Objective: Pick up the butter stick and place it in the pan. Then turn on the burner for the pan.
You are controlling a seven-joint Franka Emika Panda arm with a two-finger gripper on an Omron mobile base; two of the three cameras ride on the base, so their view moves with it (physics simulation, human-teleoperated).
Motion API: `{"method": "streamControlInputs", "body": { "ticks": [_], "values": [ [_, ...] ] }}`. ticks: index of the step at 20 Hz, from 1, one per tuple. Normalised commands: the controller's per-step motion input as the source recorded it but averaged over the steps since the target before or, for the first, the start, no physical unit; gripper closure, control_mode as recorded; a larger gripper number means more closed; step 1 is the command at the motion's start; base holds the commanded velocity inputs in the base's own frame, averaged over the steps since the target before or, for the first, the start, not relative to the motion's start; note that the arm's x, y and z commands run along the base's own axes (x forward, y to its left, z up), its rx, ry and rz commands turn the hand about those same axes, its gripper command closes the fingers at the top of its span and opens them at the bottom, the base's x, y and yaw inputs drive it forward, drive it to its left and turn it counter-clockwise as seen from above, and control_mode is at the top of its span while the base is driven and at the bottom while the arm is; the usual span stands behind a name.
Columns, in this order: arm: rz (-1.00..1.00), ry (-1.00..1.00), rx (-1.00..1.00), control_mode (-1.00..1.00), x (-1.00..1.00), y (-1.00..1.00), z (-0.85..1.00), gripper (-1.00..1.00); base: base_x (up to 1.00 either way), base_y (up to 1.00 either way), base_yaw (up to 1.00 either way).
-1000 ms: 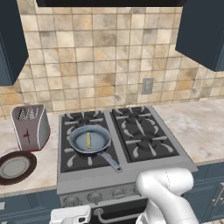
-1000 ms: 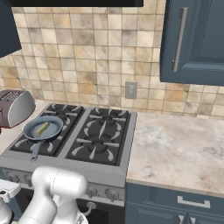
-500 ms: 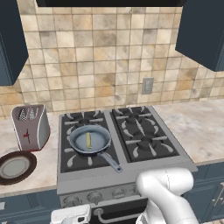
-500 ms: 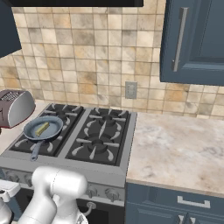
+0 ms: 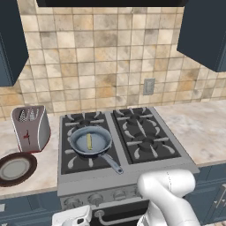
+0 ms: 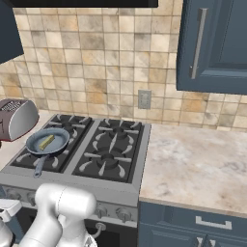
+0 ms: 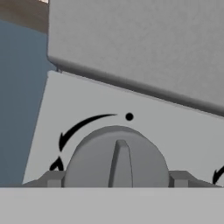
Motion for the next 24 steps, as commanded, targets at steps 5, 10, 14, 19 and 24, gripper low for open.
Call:
{"method": "streamControlInputs", "body": {
  "ticks": [5, 10, 14, 19, 24],
  "values": [
    [0.0, 0.0, -0.12, -1.0, 0.0, 0.0, 0.0, 1.0, 0.0, 0.0, 0.0],
    [0.0, 0.0, -0.12, -1.0, 0.0, 0.0, 0.0, 1.0, 0.0, 0.0, 0.0],
    [0.0, 0.0, -0.13, -1.0, 0.0, 0.0, -0.01, 1.0, 0.0, 0.0, 0.0],
    [0.0, 0.0, -0.15, -1.0, 0.0, 0.0, -0.03, 1.0, 0.0, 0.0, 0.0],
    [0.0, 0.0, -0.15, -1.0, 0.0, 0.0, -0.04, 1.0, 0.0, 0.0, 0.0]
  ]
}}
